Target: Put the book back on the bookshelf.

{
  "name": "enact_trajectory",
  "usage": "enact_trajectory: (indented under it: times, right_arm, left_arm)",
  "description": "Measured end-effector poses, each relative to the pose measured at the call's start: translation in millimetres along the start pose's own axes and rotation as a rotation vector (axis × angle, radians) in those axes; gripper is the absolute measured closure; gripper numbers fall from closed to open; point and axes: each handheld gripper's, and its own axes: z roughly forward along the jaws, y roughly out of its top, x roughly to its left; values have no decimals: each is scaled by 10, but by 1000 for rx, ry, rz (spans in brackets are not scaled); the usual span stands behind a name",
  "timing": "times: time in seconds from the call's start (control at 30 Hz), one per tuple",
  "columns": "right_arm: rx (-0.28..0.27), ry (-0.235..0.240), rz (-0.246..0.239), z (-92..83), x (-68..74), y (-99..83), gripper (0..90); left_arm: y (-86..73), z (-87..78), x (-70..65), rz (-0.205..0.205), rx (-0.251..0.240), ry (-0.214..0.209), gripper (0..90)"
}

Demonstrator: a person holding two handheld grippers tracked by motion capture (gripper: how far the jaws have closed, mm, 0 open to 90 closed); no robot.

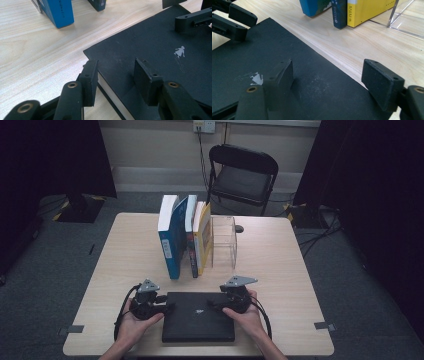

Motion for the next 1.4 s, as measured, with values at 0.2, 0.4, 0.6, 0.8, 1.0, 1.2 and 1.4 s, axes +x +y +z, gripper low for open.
enact_trajectory:
  times: [0.2,0.4,0.6,0.8,1.0,1.2,1.4]
  right_arm:
    - [-3,-16,1,-6,20,-16,257]
    - [4,-22,-2,-21,27,-17,259]
    - [0,-25,15,-103,24,-87,262]
    - [13,-26,15,-178,38,-128,263]
    - [15,-36,-1,-279,81,-195,266]
    - [24,-18,13,-377,88,-272,274]
    - [27,-18,10,-491,129,-358,273]
  left_arm:
    - [8,5,7,9,2,-4,560]
    - [31,26,-5,8,-3,9,590]
    - [93,110,-20,11,-9,2,604]
    - [172,188,-53,52,-3,6,611]
    - [231,291,-79,39,-23,-14,624]
    - [373,425,-163,50,4,-8,635]
    - [432,556,-226,54,-22,-33,643]
